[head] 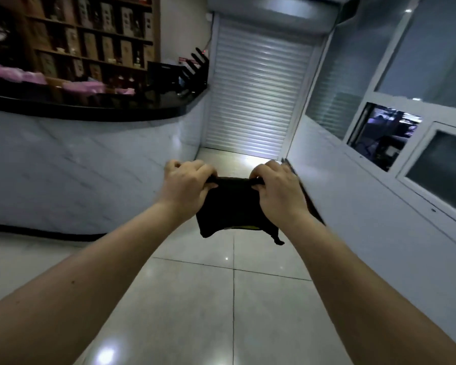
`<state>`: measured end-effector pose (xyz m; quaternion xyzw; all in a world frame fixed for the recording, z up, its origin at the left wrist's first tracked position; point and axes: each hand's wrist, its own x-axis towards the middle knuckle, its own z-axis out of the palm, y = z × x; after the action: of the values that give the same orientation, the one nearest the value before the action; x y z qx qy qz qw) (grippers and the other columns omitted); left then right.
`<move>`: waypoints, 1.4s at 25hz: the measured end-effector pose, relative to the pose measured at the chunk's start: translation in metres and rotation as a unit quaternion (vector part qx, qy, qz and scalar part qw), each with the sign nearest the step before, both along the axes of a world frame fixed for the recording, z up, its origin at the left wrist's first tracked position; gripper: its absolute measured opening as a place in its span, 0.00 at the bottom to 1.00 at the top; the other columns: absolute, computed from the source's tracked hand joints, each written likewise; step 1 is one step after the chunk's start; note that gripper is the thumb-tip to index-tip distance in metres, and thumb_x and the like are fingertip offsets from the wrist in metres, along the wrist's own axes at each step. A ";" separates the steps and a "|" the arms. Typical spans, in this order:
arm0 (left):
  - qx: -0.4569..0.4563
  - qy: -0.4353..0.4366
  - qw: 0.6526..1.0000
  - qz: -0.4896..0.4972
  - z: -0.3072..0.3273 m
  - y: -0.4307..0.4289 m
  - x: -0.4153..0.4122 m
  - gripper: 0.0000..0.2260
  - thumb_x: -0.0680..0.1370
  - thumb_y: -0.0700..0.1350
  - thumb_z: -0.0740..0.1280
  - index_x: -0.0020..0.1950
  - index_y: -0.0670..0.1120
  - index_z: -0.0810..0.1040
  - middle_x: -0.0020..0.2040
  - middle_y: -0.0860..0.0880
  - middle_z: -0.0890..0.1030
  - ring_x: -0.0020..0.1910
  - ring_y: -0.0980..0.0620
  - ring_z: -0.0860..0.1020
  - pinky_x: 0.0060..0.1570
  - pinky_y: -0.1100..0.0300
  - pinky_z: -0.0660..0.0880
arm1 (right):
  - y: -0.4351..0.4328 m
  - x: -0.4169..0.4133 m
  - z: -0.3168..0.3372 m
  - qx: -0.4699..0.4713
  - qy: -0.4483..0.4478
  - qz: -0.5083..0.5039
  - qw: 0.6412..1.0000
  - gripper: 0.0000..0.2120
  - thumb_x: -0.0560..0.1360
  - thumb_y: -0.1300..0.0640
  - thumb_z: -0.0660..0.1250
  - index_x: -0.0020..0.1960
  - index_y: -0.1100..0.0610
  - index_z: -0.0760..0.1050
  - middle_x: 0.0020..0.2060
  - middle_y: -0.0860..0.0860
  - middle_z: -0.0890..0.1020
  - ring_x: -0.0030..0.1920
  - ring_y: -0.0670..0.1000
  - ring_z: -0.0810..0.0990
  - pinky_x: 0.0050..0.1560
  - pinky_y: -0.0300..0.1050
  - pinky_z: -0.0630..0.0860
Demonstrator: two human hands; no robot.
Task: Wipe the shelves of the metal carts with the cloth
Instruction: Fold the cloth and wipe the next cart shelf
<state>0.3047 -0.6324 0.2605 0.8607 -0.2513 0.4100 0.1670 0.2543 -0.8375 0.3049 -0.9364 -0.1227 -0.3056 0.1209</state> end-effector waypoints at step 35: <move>-0.238 0.186 0.672 0.676 -0.101 0.507 0.389 0.03 0.77 0.49 0.68 0.50 0.54 0.78 0.50 0.54 0.79 0.54 0.50 0.76 0.51 0.55 0.61 | 0.668 0.636 -0.126 -0.065 0.104 0.672 0.731 0.05 0.75 0.64 0.65 0.49 0.57 0.76 0.45 0.50 0.75 0.49 0.56 0.71 0.44 0.50 0.69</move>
<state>0.6935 -0.1256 0.1595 0.7844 0.5422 0.2884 0.0867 0.8903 -0.1694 0.1789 -0.6413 -0.7261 -0.0371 0.2454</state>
